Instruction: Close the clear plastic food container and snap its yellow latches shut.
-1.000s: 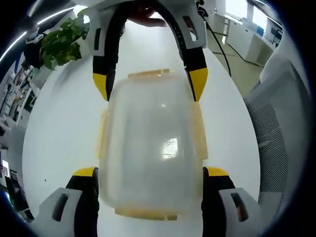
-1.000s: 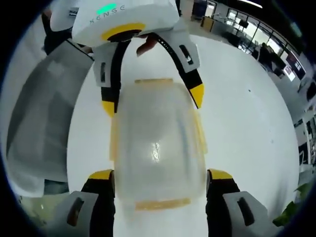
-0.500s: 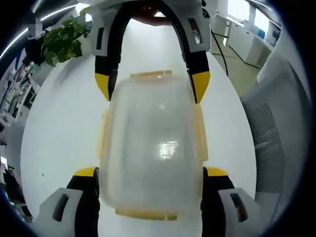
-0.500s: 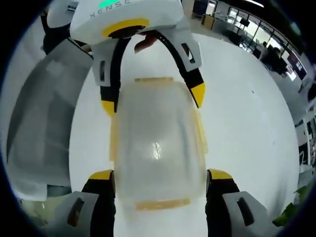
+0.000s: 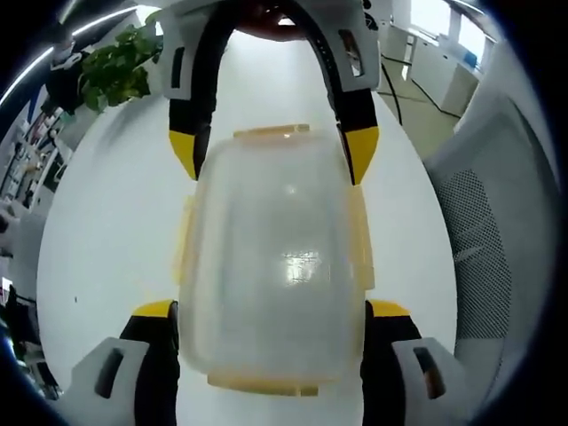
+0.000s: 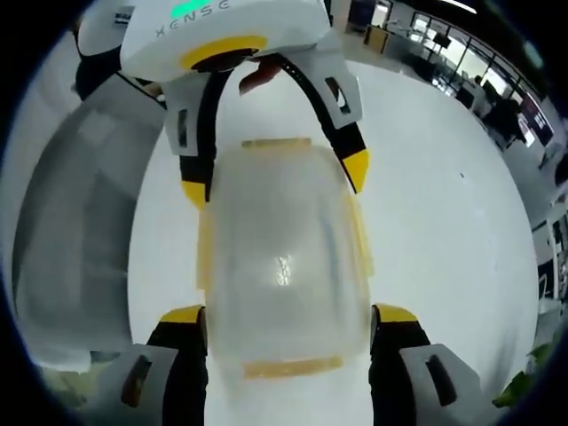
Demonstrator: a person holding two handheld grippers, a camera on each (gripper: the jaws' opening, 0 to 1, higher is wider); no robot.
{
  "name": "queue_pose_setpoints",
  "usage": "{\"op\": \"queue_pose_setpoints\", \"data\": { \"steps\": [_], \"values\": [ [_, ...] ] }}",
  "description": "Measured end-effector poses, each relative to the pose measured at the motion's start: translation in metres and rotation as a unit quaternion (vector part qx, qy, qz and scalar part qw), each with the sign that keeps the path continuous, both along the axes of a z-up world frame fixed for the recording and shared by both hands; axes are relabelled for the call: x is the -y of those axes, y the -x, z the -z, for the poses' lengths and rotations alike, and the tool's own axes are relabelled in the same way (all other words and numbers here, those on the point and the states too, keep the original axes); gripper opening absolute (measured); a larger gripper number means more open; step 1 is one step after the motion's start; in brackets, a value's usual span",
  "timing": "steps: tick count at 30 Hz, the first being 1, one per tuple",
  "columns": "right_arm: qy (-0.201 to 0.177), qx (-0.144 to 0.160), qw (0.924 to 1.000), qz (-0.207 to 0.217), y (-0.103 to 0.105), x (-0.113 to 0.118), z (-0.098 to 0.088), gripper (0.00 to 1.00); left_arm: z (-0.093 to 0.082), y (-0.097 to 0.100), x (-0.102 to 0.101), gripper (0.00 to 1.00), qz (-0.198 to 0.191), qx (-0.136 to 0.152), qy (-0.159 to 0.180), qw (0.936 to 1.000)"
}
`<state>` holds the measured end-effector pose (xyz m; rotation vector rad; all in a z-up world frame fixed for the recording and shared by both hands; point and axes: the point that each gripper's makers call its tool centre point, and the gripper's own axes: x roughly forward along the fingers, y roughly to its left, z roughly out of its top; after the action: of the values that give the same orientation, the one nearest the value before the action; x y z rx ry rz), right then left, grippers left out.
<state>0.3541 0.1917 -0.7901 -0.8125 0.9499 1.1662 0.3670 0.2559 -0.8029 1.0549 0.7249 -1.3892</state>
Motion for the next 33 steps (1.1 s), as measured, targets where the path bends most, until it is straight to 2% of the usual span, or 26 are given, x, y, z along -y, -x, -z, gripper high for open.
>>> {"op": "queue_pose_setpoints", "data": {
  "steps": [33],
  "values": [
    [0.002,-0.001,1.0,-0.005,-0.007,-0.065,0.001,0.75,0.002,-0.007,-0.065,0.85,-0.008,0.002,-0.016,0.9998]
  ]
}}
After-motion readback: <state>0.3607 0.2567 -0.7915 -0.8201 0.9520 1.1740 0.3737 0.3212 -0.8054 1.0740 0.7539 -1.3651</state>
